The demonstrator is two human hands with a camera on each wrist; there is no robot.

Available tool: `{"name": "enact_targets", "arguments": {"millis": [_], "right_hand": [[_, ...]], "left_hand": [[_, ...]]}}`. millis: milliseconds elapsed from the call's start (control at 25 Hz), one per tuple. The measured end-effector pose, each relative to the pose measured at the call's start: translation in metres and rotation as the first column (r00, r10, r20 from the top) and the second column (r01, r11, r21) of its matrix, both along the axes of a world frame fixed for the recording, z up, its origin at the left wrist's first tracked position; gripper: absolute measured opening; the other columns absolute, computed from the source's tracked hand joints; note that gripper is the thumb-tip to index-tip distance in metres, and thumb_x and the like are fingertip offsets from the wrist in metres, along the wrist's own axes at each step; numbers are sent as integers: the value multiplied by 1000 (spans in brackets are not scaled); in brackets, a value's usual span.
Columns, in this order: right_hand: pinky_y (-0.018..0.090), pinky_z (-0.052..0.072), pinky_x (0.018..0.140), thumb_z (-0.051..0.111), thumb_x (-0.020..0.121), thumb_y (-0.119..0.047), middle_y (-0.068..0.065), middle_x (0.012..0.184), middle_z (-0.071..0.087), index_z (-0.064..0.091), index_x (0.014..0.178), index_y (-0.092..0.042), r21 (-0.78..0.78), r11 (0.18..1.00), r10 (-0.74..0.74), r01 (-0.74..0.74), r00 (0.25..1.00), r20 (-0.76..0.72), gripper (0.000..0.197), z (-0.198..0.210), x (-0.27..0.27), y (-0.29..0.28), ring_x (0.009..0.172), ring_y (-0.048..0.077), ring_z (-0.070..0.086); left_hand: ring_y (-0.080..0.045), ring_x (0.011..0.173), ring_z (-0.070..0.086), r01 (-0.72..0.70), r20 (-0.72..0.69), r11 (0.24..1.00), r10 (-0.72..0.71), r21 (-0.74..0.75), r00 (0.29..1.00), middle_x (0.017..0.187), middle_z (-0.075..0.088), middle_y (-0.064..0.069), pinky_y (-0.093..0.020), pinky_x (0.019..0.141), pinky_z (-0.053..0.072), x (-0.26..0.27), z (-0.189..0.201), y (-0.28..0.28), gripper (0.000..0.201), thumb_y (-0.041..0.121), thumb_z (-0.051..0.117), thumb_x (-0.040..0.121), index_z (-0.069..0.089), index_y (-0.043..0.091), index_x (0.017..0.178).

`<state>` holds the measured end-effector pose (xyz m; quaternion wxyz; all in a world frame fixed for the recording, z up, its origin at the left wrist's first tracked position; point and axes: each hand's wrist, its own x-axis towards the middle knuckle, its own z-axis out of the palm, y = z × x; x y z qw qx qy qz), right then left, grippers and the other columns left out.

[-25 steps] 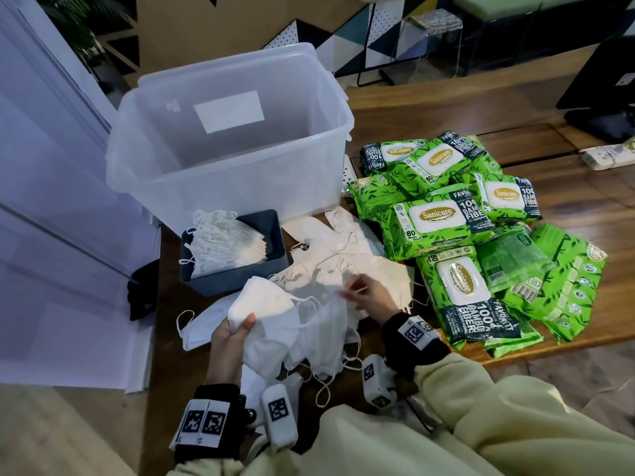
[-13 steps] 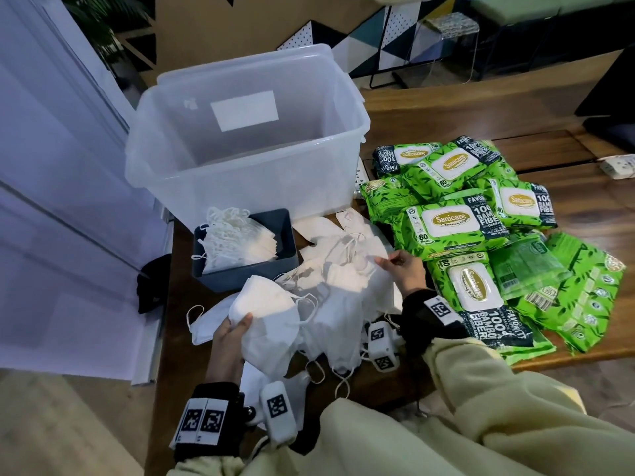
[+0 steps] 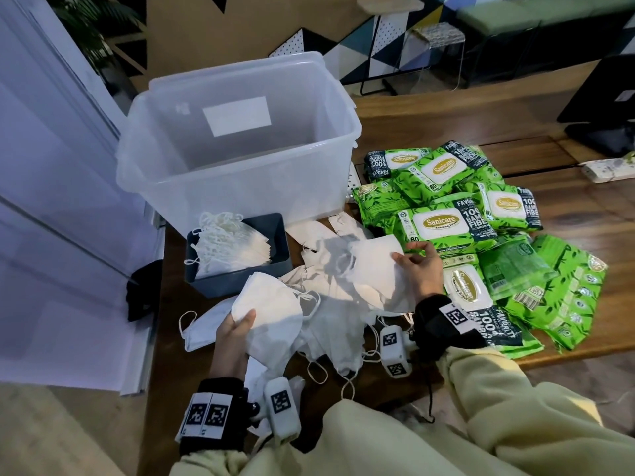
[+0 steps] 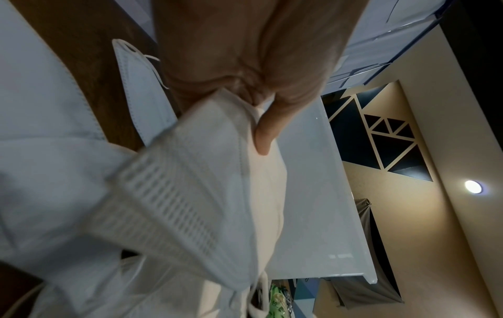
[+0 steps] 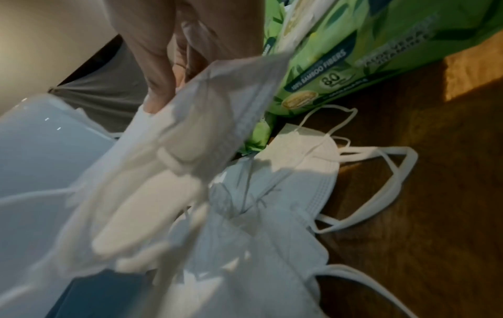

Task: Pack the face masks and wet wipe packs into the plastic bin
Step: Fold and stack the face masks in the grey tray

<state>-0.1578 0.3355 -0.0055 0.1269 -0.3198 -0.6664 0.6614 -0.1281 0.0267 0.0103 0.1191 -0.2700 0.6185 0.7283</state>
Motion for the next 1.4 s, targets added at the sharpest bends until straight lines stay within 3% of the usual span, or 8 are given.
{"name": "enact_targets", "arguments": {"millis": [240, 440, 640, 1040, 1120, 1240, 1320, 1400], "right_hand": [[25, 38, 76, 59, 89, -38, 4, 98, 55, 48, 113, -9, 225, 928, 250, -298, 944, 216, 40, 21, -12, -36, 89, 18, 53], [27, 39, 80, 53, 89, 3, 9, 86, 55, 47, 120, -1, 272, 712, 602, -647, 763, 237, 31, 13, -24, -47, 84, 18, 52], [6, 45, 64, 59, 74, 21, -3, 71, 60, 60, 100, -1, 268, 805, 535, -529, 843, 56, 34, 20, -24, -42, 58, -11, 57], [5, 44, 74, 55, 85, 11, -2, 88, 63, 59, 92, -9, 252, 923, 347, -291, 913, -217, 22, 52, -14, -23, 72, -16, 57], [6, 42, 77, 56, 86, 7, -2, 92, 63, 62, 91, -10, 435, 819, 505, -374, 830, -237, 18, 76, -8, -20, 81, -10, 58], [17, 46, 86, 61, 84, 1, 1, 96, 61, 69, 90, -6, 733, 409, 855, -544, 510, -98, 12, 103, -6, -35, 92, 7, 58], [18, 48, 83, 62, 83, 3, 4, 93, 63, 69, 91, -3, 695, 185, 960, -695, 279, 24, 13, 107, -8, -64, 87, 6, 60], [8, 45, 74, 58, 84, 10, 5, 89, 59, 62, 99, -1, 610, 113, 980, -784, 190, 63, 19, 103, -13, -94, 78, -7, 56]], "left_hand": [[-24, 88, 61, -100, -74, 995, 98, -29, 992, 109, 62, -14, -31, 71, 49, 0, 3, 2, 25, 9, 53, 93, 55, 2, 117], [-26, 86, 58, -259, -134, 964, 250, -57, 959, 96, 62, -10, -37, 77, 49, 4, 9, -15, 6, 11, 53, 94, 58, 14, 92], [-26, 95, 57, -277, -211, 957, 254, -82, 944, 92, 64, -1, -40, 85, 48, 7, 14, -27, 11, 9, 55, 93, 60, 18, 88], [-26, 100, 60, -46, -156, 997, 36, -62, 987, 108, 64, -7, -39, 86, 50, 3, 21, -7, 25, 14, 53, 94, 55, 10, 119], [-26, 104, 60, 49, -182, 995, -64, -82, 981, 114, 63, -9, -43, 92, 48, 1, 25, -8, 30, 12, 52, 94, 54, 8, 124], [-28, 108, 59, 203, -189, 968, -228, -145, 955, 117, 64, -12, -44, 95, 47, -8, 26, -7, 30, 12, 53, 93, 55, 6, 122], [-27, 107, 59, 284, -165, 942, -313, -177, 935, 114, 65, -12, -43, 95, 46, -14, 31, 2, 27, 12, 54, 92, 56, 8, 119], [-23, 102, 57, 369, -201, 916, -396, -158, 896, 106, 64, -8, -36, 89, 45, -15, 37, 15, 23, 6, 51, 92, 57, 9, 114]]}}
